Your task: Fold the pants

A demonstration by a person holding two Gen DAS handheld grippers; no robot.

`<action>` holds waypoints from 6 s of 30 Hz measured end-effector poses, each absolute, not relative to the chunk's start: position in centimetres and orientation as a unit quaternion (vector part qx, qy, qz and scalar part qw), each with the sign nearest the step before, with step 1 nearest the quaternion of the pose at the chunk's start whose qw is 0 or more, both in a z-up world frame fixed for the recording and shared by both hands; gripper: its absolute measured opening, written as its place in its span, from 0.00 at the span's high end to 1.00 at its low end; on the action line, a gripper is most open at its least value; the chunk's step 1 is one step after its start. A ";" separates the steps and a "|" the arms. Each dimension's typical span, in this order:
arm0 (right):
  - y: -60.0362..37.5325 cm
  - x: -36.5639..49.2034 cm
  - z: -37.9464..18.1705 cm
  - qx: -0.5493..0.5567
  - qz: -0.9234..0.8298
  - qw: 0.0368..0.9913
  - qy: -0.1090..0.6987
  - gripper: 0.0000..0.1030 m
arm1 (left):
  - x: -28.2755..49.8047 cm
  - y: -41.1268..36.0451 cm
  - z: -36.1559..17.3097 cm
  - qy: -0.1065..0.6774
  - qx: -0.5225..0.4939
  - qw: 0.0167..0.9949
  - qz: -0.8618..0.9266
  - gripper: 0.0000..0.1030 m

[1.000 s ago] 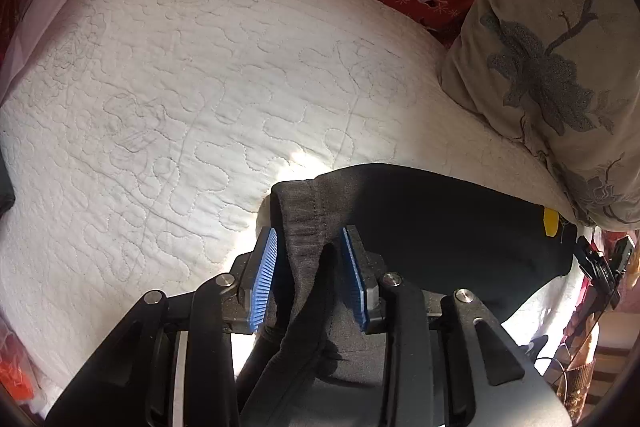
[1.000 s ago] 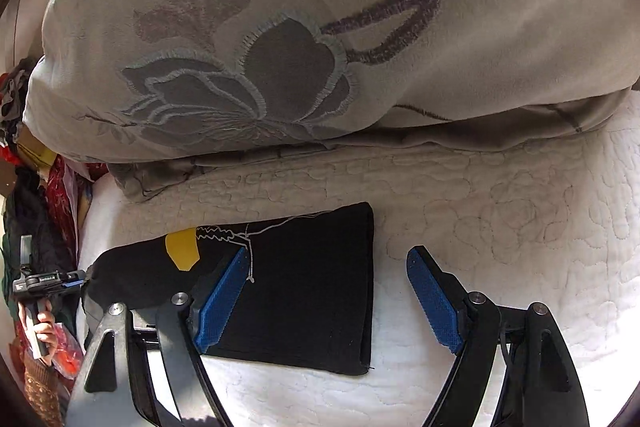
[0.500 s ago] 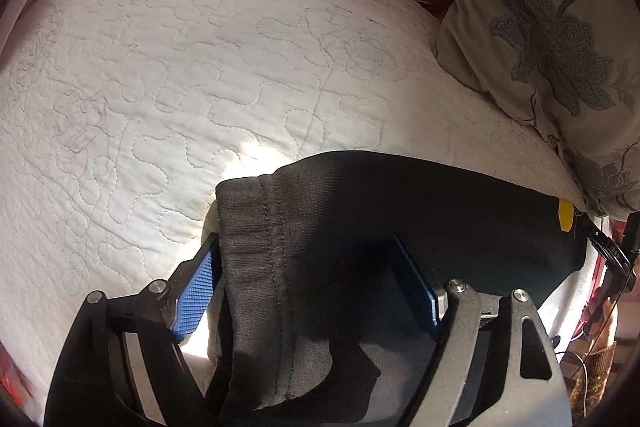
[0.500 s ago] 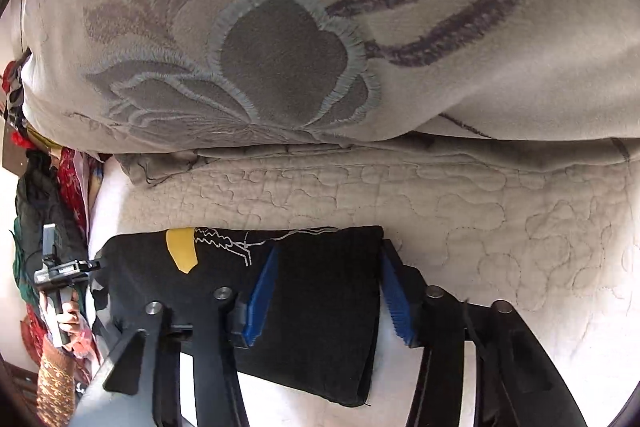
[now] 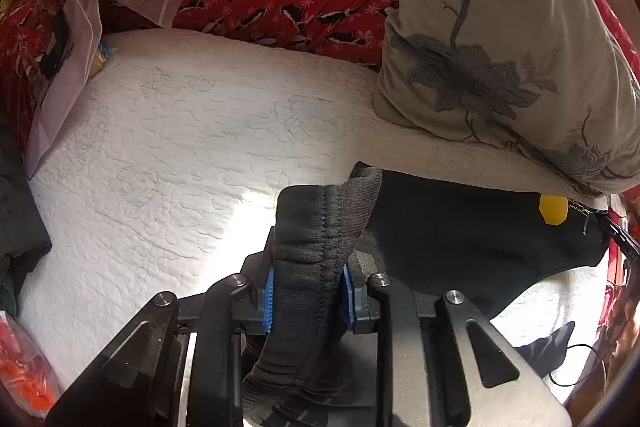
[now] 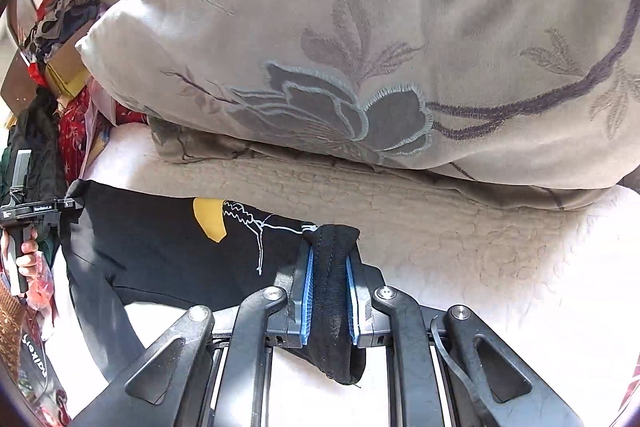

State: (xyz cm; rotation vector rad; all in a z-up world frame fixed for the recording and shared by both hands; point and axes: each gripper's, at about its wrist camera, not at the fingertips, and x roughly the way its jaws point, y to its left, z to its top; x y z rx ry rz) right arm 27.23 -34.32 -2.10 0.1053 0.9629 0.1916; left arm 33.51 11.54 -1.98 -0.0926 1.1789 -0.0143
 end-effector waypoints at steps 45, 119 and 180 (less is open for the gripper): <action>-35.4 5.3 -5.7 0.240 0.070 0.841 0.480 0.49 | 4.6 21.5 -8.7 0.563 -0.277 0.774 -0.081 0.51; -28.4 7.8 -5.3 -0.047 0.071 0.901 0.426 0.85 | 16.9 22.0 -10.8 0.568 -0.402 0.715 -0.074 0.95; -35.6 5.9 -6.7 0.530 0.038 0.756 0.384 0.91 | 16.9 24.1 -5.5 0.521 -0.518 0.678 -0.017 0.94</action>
